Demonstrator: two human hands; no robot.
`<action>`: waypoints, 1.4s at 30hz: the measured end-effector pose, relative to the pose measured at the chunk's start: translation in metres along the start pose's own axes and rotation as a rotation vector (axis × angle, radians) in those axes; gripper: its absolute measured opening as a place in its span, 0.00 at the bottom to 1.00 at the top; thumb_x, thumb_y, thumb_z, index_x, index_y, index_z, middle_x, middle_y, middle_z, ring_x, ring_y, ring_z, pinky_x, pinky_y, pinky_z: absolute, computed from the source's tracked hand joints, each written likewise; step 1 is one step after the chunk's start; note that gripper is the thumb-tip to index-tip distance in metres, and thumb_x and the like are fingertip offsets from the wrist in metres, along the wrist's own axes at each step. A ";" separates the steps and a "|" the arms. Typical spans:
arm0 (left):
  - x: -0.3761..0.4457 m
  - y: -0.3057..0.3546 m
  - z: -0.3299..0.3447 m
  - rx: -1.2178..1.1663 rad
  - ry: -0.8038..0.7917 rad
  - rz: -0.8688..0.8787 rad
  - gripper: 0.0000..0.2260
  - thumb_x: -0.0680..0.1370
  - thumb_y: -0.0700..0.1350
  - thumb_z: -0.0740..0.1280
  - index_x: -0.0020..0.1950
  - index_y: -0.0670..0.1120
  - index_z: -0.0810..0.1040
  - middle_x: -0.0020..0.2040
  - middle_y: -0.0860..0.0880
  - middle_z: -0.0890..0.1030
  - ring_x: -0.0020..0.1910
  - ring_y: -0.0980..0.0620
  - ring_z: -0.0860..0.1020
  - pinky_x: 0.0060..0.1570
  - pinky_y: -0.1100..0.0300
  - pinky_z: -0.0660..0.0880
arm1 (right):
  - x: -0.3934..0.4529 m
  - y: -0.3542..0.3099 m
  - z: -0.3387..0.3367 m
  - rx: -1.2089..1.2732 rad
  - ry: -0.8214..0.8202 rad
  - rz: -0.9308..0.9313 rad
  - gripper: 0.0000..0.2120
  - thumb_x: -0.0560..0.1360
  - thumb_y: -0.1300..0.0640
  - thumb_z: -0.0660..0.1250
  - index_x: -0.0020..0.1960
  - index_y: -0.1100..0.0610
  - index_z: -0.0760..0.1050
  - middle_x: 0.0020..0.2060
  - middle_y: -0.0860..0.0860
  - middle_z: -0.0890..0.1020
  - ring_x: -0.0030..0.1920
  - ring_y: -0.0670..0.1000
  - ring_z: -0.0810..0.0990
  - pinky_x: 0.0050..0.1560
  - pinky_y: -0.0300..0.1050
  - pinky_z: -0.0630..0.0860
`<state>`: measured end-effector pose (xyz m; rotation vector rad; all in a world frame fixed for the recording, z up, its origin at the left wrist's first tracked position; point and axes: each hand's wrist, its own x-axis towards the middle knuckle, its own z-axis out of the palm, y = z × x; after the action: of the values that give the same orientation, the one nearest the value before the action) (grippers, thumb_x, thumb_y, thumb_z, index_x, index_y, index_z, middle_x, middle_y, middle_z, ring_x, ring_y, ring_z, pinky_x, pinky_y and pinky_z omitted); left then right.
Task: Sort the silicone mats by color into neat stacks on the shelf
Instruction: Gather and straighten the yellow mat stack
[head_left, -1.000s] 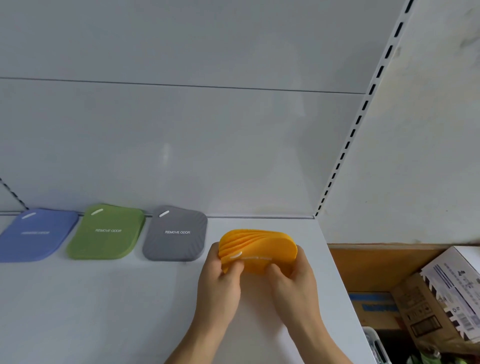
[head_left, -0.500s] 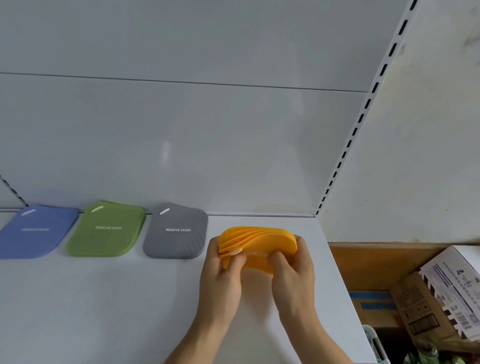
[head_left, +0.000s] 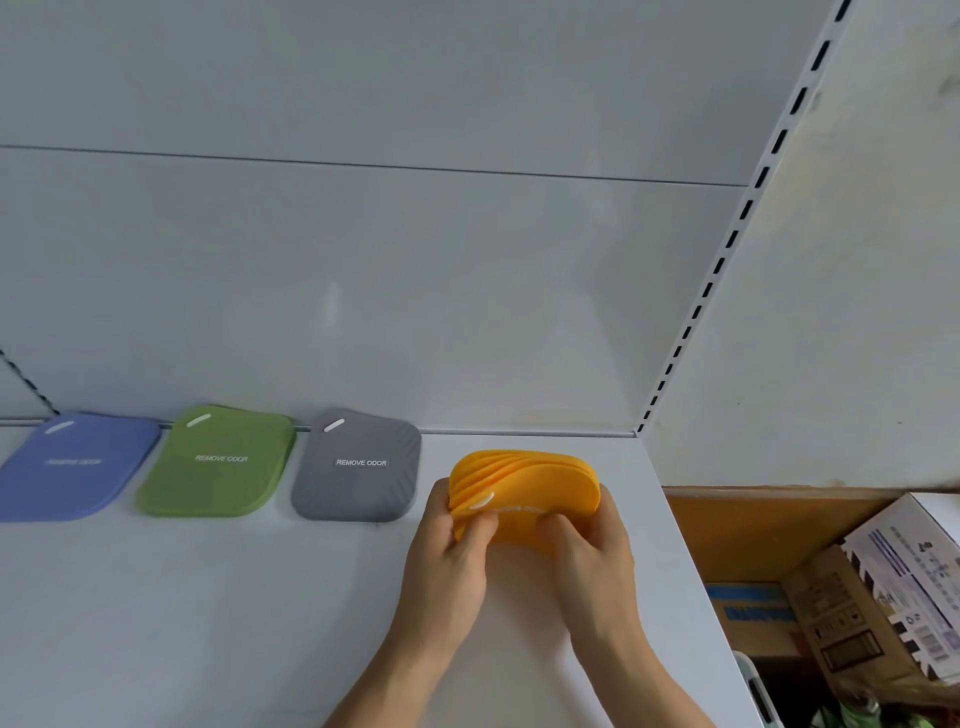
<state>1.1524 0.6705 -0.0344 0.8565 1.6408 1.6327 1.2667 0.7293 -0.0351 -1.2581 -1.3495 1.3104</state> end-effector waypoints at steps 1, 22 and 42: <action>0.000 0.000 -0.001 0.000 -0.007 0.002 0.09 0.76 0.46 0.66 0.54 0.51 0.81 0.48 0.56 0.86 0.51 0.59 0.83 0.50 0.69 0.76 | 0.000 0.000 -0.001 0.003 0.003 0.001 0.17 0.73 0.71 0.64 0.51 0.50 0.80 0.44 0.45 0.85 0.48 0.45 0.84 0.50 0.48 0.80; 0.008 -0.005 -0.001 0.148 0.058 -0.046 0.03 0.84 0.41 0.66 0.53 0.49 0.74 0.44 0.51 0.82 0.42 0.64 0.80 0.43 0.69 0.73 | 0.008 0.008 -0.008 -0.178 -0.049 -0.068 0.10 0.79 0.66 0.61 0.48 0.51 0.72 0.37 0.44 0.79 0.38 0.47 0.77 0.42 0.45 0.75; 0.080 -0.002 -0.011 1.011 0.076 0.256 0.13 0.83 0.43 0.62 0.68 0.48 0.68 0.56 0.45 0.85 0.54 0.40 0.83 0.44 0.50 0.73 | 0.081 0.006 -0.002 -0.647 -0.120 -0.151 0.26 0.79 0.58 0.67 0.76 0.49 0.69 0.47 0.43 0.79 0.49 0.49 0.78 0.50 0.42 0.71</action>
<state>1.0980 0.7302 -0.0367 1.5338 2.5202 0.8960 1.2582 0.8098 -0.0462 -1.4688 -2.0102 0.8758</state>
